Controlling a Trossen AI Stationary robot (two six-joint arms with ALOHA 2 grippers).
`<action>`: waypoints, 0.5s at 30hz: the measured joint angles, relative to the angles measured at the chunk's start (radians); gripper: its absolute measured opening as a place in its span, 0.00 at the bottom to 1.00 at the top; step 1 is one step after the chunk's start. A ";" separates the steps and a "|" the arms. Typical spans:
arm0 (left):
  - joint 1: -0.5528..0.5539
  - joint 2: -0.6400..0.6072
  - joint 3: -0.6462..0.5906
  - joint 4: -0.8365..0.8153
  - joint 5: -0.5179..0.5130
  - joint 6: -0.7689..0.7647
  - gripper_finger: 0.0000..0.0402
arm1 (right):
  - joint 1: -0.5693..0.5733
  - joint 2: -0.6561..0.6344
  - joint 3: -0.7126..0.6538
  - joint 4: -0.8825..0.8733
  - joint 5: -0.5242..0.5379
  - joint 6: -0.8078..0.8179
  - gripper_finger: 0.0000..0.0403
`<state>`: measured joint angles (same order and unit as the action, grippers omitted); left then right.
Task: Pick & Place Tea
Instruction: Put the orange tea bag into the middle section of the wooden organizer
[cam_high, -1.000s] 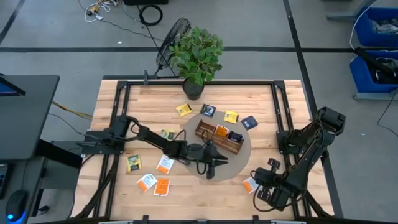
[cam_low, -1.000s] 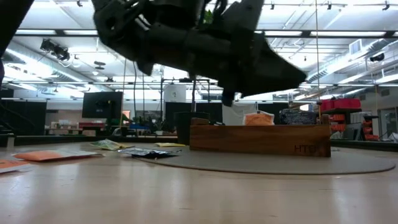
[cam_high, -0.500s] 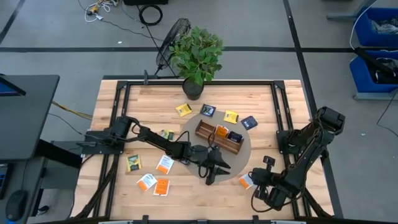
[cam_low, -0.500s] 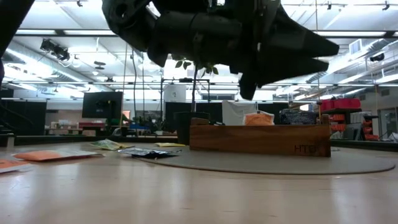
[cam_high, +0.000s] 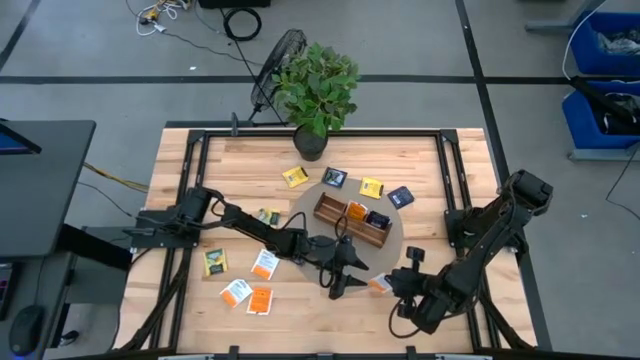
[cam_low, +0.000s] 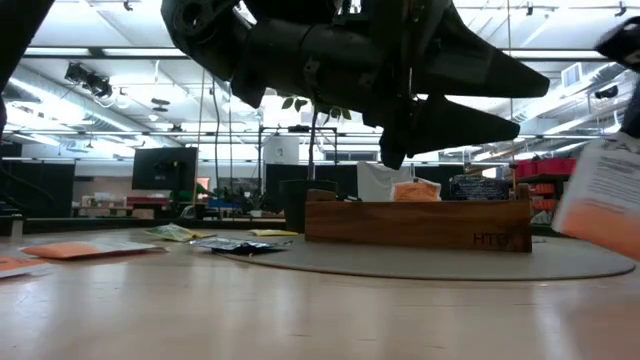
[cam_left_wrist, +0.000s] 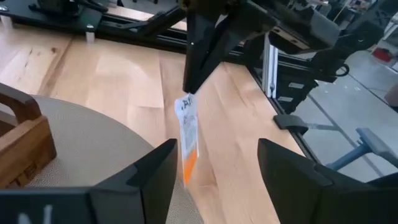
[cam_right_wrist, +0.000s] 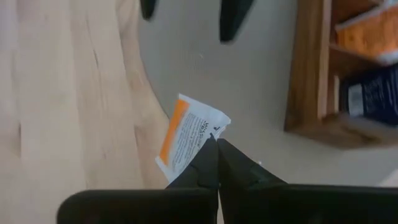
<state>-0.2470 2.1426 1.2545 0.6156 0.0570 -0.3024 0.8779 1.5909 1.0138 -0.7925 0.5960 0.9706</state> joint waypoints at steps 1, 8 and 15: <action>0.000 0.000 0.000 -0.002 0.000 0.003 0.56 | -0.008 0.000 0.000 0.014 0.007 -0.020 0.00; 0.001 0.000 0.000 -0.028 -0.006 0.010 0.56 | -0.050 0.000 0.000 0.072 0.028 -0.138 0.00; 0.001 0.000 0.000 -0.052 -0.024 0.010 0.55 | -0.070 0.000 0.000 0.170 0.057 -0.267 0.00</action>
<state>-0.2459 2.1426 1.2541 0.5637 0.0334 -0.2920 0.8077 1.5909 1.0138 -0.6227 0.6526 0.7037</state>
